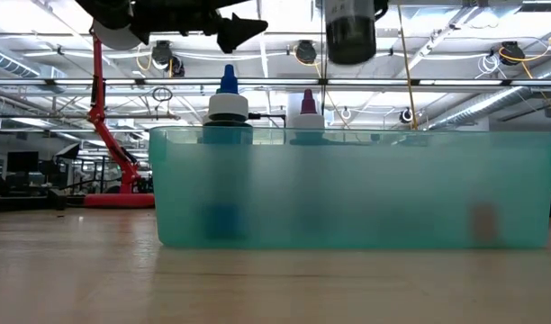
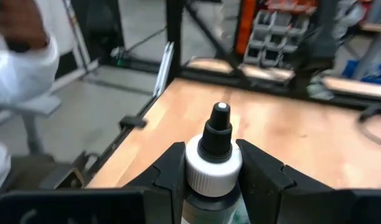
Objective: Pick & Place food coloring
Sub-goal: Put the large black food coloring bottle into the green bin
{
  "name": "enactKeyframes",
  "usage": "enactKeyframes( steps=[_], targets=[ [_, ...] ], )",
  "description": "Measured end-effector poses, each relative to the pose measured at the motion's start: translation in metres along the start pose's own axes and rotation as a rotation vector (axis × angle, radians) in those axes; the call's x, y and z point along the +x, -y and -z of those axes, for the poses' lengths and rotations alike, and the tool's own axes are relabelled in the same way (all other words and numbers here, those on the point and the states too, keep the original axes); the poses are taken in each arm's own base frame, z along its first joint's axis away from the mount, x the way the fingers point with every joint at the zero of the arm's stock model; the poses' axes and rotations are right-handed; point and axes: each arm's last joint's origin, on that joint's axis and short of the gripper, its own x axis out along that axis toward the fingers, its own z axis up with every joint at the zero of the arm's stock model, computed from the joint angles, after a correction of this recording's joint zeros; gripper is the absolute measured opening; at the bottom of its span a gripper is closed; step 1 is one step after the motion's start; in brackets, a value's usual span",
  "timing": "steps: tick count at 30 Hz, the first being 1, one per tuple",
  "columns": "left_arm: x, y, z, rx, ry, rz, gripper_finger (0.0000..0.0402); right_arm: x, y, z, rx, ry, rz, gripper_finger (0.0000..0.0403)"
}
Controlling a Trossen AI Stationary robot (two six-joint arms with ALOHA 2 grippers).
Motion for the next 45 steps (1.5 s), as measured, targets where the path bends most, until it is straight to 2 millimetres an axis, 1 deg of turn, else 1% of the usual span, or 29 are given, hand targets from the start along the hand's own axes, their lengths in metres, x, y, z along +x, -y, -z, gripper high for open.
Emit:
enactKeyframes(
  steps=[3,6,11,21,28,32,38,45],
  targets=[
    [0.001,-0.001,0.001,-0.004,-0.003,-0.011,0.0394,0.021,-0.009,0.010,-0.018,-0.054,-0.021,0.0105],
    [0.001,-0.001,0.002,-0.010,-0.013,-0.012,0.0394,0.037,-0.013,0.019,-0.045,-0.084,-0.008,0.0105],
    [0.001,-0.001,0.004,-0.018,-0.024,-0.011,0.0395,0.049,-0.012,0.034,-0.061,-0.120,0.063,0.0105],
    [0.001,-0.001,0.005,-0.025,-0.035,-0.010,0.0395,0.068,-0.016,0.063,-0.026,-0.177,0.063,0.0105],
    [0.001,-0.001,0.005,-0.025,-0.035,-0.010,0.0395,0.079,-0.017,0.078,-0.024,-0.183,0.063,0.0105],
    [0.001,-0.001,0.005,-0.031,-0.039,-0.010,0.0395,0.081,-0.017,0.082,-0.016,-0.173,0.063,0.0105],
    [0.001,-0.001,0.006,-0.035,-0.047,-0.010,0.0395,0.076,-0.016,0.093,0.005,-0.204,0.069,0.0105],
    [0.001,-0.001,0.006,-0.032,-0.048,-0.010,0.0395,0.075,-0.016,0.094,0.013,-0.202,0.066,0.0105]
  ],
)
